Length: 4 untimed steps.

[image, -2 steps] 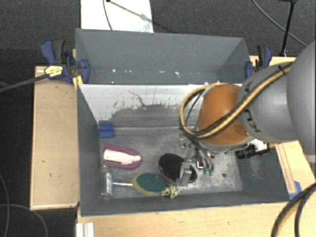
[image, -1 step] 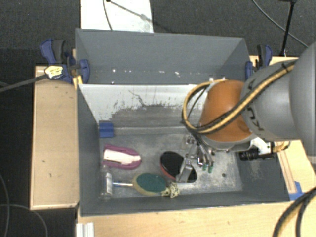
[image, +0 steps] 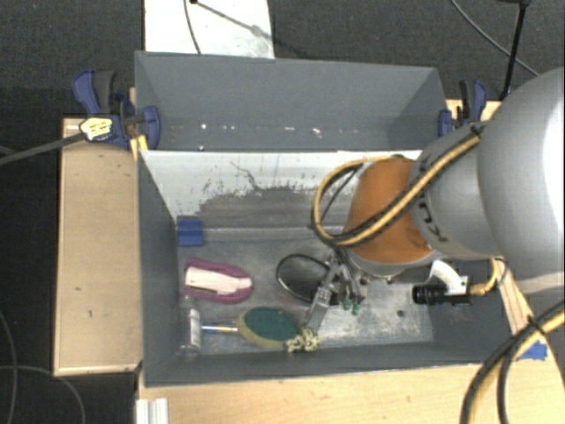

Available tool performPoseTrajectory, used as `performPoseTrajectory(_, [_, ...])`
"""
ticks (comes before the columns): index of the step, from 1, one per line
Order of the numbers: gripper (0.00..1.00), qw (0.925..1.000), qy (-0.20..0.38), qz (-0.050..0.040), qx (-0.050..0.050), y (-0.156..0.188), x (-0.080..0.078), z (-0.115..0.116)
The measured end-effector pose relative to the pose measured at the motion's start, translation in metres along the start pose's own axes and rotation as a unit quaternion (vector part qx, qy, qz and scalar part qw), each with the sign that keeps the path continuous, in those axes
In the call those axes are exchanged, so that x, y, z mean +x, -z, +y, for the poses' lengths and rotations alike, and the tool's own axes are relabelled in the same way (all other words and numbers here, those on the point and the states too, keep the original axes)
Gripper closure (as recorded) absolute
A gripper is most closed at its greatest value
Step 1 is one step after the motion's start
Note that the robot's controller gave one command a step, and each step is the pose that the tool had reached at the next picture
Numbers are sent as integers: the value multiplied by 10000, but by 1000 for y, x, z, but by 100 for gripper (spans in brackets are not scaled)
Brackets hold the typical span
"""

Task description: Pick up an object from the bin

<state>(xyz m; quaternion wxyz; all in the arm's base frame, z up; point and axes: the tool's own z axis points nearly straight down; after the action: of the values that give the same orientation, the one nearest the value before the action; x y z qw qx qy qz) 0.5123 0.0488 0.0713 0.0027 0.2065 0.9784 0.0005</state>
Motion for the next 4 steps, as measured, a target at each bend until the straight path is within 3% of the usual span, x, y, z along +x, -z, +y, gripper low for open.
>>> performPoseTrajectory(1, [0, 9975, -711, 4, 12, -1, -54, -15])
performPoseTrajectory(2, [100, 9976, -687, 22, 14, -1, -52, -14])
performPoseTrajectory(4, [100, 9979, -646, -2, 4, 20, -54, -14])
